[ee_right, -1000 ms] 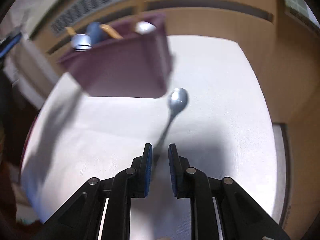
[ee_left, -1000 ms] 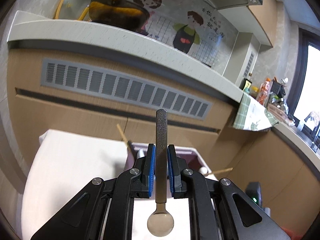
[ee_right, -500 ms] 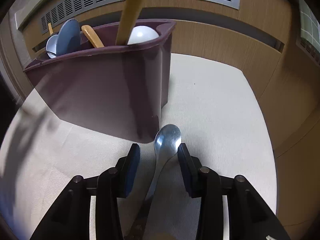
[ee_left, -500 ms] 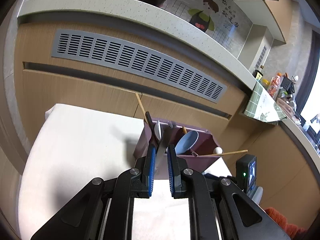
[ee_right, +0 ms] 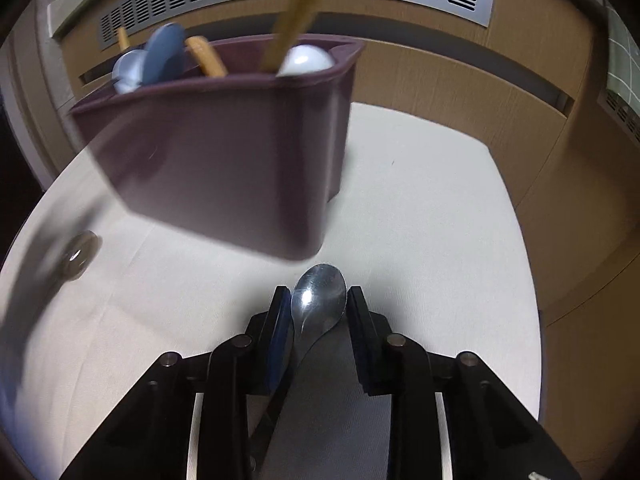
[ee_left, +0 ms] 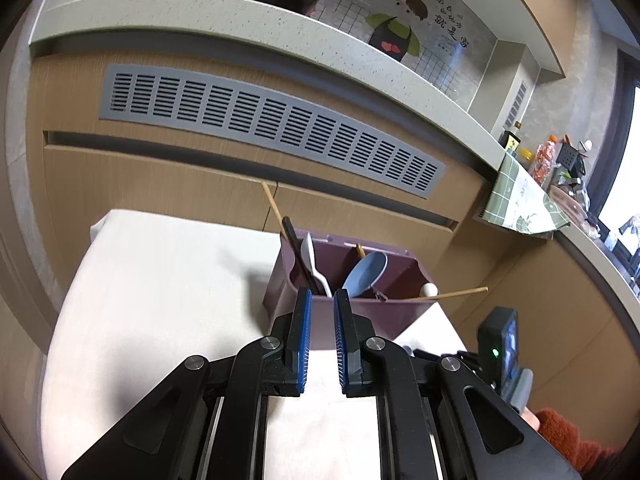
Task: Organize utensils
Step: 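Grasp a metal spoon with the right tool while the left tool grasps another brown spoon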
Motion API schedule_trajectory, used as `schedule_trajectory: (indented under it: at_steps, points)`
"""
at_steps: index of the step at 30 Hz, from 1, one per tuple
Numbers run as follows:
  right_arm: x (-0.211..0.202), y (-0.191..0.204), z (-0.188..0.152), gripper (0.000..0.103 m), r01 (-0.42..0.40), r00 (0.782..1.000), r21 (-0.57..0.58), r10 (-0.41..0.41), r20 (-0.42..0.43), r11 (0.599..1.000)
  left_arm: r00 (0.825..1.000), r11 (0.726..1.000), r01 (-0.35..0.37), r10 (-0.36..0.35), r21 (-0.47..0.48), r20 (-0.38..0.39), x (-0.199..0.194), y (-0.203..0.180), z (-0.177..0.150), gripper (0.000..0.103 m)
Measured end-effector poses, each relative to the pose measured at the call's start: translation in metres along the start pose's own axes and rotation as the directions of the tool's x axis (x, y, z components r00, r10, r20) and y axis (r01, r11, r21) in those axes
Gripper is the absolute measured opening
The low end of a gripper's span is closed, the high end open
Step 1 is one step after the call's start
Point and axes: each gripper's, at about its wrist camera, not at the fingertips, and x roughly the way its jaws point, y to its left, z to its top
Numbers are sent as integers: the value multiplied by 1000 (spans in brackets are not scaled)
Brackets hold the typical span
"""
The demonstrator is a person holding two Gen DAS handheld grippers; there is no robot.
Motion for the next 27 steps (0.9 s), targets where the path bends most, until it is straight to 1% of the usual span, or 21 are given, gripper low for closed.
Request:
schedule_trajectory:
  at_steps: [3,6,7,8,10,12,13,14,16,17,18,20,21,24,27]
  points:
    - [-11,12,-11,26,-37,999,-28,36,-19,999,999,1000,4,-3,6,-38,0,7,-7,11]
    - [-20,21,-22,26,-74,997,-47,72,-29,996,991,999,20,-15,39,-132,13,17,-22,14]
    - [-22,22,-24,26,-83,996,-45,82,-31,996,985,998,33,-22,61,-172,20,20,-29,19]
    - [-24,21,-26,26,-96,995,-36,95,-31,995,975,995,35,-14,90,-222,29,23,-36,29]
    - [-30,23,-26,26,-117,993,-8,117,-29,993,958,991,20,19,133,-285,43,25,-50,37]
    - [-33,21,-22,26,-124,992,16,124,-15,992,946,985,-8,64,174,-317,57,26,-60,37]
    - [-42,35,-30,26,-122,992,23,123,-8,992,940,980,-22,88,198,-330,64,25,-64,37]
    - [-43,38,-27,26,-121,993,30,122,-1,992,934,976,-29,104,218,-343,69,23,-66,38]
    - [-53,39,-35,26,-122,992,41,121,16,992,920,966,-38,133,255,-368,81,19,-71,38]
    - [-57,40,-31,26,-123,992,43,122,26,991,911,959,-56,162,277,-379,88,18,-72,39]
    - [-62,38,-36,26,-122,992,42,121,33,992,905,951,-76,192,298,-380,93,16,-74,39]
    - [-67,37,-33,26,-116,992,34,114,53,993,902,941,-116,234,319,-364,98,15,-76,40]
    - [-70,37,-33,26,-111,992,30,109,62,993,902,940,-128,243,317,-357,100,14,-76,40]
    - [-74,40,-30,26,-102,992,27,100,80,994,904,951,-144,239,275,-354,102,17,-72,41]
    - [-77,42,-32,26,-98,992,22,95,86,995,913,963,-135,213,235,-348,98,24,-70,41]
